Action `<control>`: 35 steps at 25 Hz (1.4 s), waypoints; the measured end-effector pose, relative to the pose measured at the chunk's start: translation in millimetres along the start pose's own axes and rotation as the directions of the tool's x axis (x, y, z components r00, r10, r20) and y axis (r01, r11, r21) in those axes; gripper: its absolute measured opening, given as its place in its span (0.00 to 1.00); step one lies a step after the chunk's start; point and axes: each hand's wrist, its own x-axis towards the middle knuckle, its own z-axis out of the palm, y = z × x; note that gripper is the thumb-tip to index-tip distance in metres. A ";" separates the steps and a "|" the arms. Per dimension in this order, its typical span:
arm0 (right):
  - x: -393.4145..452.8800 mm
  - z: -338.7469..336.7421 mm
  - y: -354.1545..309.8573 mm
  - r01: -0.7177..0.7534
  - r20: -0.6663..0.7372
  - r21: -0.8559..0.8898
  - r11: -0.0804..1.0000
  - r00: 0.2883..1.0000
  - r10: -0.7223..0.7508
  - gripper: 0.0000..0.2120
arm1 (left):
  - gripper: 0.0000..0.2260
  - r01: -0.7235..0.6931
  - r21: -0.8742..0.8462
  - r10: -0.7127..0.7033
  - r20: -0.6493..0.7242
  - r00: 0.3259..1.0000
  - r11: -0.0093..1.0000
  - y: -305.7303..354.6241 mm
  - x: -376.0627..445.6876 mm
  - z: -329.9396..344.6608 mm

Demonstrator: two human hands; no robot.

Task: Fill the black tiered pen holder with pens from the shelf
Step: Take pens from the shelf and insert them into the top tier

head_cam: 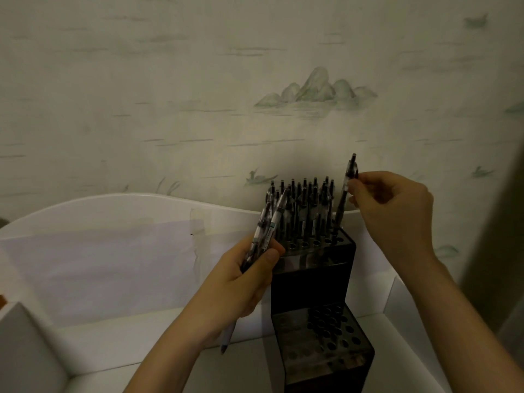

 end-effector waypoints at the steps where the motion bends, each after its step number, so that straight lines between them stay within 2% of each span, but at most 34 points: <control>1: 0.2 0.4 0.8 0.006 0.013 -0.016 1.000 1.000 -0.006 0.04 | 0.15 -0.002 0.001 0.002 0.003 1.000 1.000 0.0 0.2 -0.2; 12: -6.5 -2.1 17.3 -0.148 0.265 -0.203 0.968 0.943 0.200 0.06 | 0.16 -0.006 0.012 0.006 0.005 1.000 1.000 -0.2 1.2 3.4; 15: -12.8 -3.3 6.7 -0.034 0.165 -0.237 0.971 0.983 0.075 0.10 | 0.12 -0.006 0.018 0.005 0.005 1.000 1.000 -2.0 1.1 3.6; 17: -23.6 0.1 -5.4 0.063 0.115 -0.131 0.989 0.992 -0.048 0.08 | 0.11 0.000 0.012 0.000 0.014 1.000 1.000 -3.8 0.5 3.1; 18: -29.9 4.5 -11.8 0.063 0.158 -0.027 0.998 0.986 -0.058 0.06 | 0.11 0.002 0.009 -0.003 0.021 1.000 1.000 -4.7 0.3 3.0; 20: -40.7 17.6 -24.0 -0.094 0.354 0.189 0.977 0.935 0.021 0.06 | 0.12 0.006 -0.001 -0.006 0.040 0.999 1.000 -5.1 -0.4 3.4; 22: -46.9 29.7 -30.8 -0.313 0.521 0.308 0.899 0.846 0.116 0.07 | 0.14 0.002 -0.014 -0.001 0.058 0.998 1.000 -4.3 -1.9 3.8; 24: -47.7 36.2 -33.0 -0.472 0.586 0.371 0.800 0.787 0.193 0.06 | 0.13 -0.009 -0.015 0.010 0.056 0.998 1.000 -4.5 -4.3 2.0; 26: -44.9 37.0 -33.1 -0.572 0.617 0.433 0.697 0.751 0.234 0.07 | 0.11 -0.017 -0.001 0.017 0.048 0.999 1.000 -4.7 -6.2 -1.7; 28: -38.4 36.3 -35.5 -0.589 0.583 0.493 0.640 0.770 0.261 0.09 | 0.12 0.000 0.000 0.000 0.016 1.000 1.000 -5.6 -8.3 -6.6; 30: -29.4 33.9 -39.4 -0.503 0.448 0.557 0.661 0.852 0.271 0.09 | 0.13 0.036 -0.020 -0.036 -0.026 0.999 0.999 -5.9 -10.7 -11.4; 32: -22.0 29.8 -43.1 -0.349 0.284 0.561 0.751 0.933 0.221 0.05 | 0.12 0.041 -0.018 -0.042 -0.050 0.998 0.999 -6.3 -12.7 -15.2; 35: -22.0 29.0 -44.9 -0.112 0.156 0.380 0.918 0.986 0.055 0.04 | 0.11 0.026 -0.025 -0.027 -0.063 0.998 0.999 -6.8 -13.3 -18.1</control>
